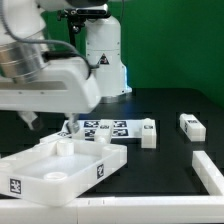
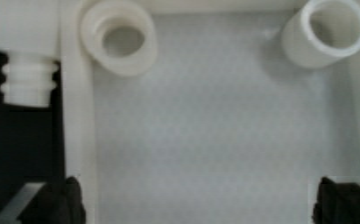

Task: Assemble desk

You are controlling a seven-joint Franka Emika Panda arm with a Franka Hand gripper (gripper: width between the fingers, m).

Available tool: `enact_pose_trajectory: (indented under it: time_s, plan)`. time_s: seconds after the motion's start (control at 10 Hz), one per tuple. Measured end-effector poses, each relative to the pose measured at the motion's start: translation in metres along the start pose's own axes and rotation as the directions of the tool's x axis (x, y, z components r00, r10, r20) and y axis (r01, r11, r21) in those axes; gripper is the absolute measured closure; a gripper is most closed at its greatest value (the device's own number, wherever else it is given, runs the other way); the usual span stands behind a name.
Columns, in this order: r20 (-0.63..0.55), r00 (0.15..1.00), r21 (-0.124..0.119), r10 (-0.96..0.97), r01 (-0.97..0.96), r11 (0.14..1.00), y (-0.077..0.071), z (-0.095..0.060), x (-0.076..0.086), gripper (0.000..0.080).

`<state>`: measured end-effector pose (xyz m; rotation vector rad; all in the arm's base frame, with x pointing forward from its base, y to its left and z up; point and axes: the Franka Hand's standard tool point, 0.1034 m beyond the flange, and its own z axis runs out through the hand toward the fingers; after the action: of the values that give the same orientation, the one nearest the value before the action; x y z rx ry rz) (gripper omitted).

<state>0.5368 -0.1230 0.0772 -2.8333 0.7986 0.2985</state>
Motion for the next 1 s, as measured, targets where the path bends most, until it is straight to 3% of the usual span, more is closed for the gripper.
enact_pose_trajectory:
  time_s: [0.2, 0.3, 0.6, 0.7, 1.0]
  plan:
    - [-0.176, 0.983, -0.007, -0.042, 0.042, 0.999, 0.008, -0.011, 0.029, 0.0150]
    - [-0.259, 0.964, -0.009, -0.055, 0.055, 0.998, 0.006, -0.014, 0.030, 0.0150]
    - [-0.405, 0.911, -0.053, -0.074, 0.057, 0.997, 0.013, -0.009, 0.030, 0.0150]
    - [-0.392, 0.917, -0.068, -0.073, 0.050, 0.996, 0.025, 0.005, 0.024, 0.0150]
    - [-0.382, 0.922, -0.085, -0.067, 0.037, 0.996, 0.038, 0.024, 0.022, 0.0150]
